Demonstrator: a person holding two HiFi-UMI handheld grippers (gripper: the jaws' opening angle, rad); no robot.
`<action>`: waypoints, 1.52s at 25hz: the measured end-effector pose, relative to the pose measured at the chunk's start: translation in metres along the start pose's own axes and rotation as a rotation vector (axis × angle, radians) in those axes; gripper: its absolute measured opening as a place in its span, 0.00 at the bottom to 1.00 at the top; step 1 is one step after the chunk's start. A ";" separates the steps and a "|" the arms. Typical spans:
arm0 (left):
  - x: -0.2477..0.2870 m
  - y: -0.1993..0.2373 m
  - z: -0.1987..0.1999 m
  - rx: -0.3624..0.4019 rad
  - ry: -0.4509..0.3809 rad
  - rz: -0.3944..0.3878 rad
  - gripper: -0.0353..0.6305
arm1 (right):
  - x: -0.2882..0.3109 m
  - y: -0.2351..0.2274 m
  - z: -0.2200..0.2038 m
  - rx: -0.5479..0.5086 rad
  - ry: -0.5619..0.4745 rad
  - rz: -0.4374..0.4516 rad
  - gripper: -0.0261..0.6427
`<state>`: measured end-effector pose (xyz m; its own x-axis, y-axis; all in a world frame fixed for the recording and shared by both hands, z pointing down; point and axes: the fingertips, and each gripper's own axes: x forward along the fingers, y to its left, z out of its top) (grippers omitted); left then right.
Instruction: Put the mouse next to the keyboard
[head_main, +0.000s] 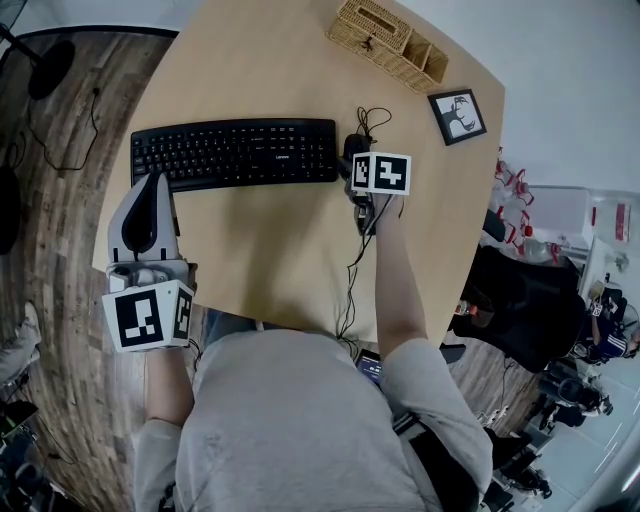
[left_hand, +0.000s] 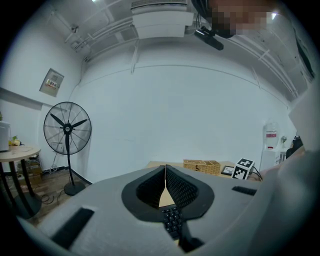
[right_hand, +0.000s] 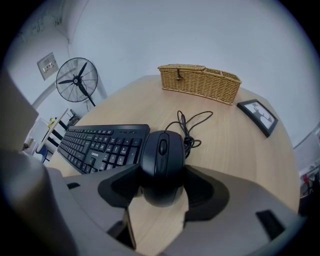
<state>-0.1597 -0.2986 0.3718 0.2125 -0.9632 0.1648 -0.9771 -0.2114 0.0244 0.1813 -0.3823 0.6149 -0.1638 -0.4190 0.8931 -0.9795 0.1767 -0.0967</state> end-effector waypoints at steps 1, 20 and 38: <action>0.000 -0.001 0.000 0.000 -0.001 0.000 0.07 | 0.000 0.000 0.000 -0.007 0.000 0.002 0.42; -0.010 -0.005 0.005 0.003 -0.015 0.005 0.07 | -0.022 0.009 0.005 0.077 -0.150 0.087 0.42; -0.030 -0.025 0.025 0.027 -0.068 -0.056 0.07 | -0.108 0.059 0.002 -0.124 -0.406 0.135 0.06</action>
<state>-0.1412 -0.2689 0.3418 0.2682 -0.9585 0.0966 -0.9631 -0.2690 0.0052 0.1411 -0.3287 0.5116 -0.3462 -0.6964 0.6287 -0.9288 0.3489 -0.1250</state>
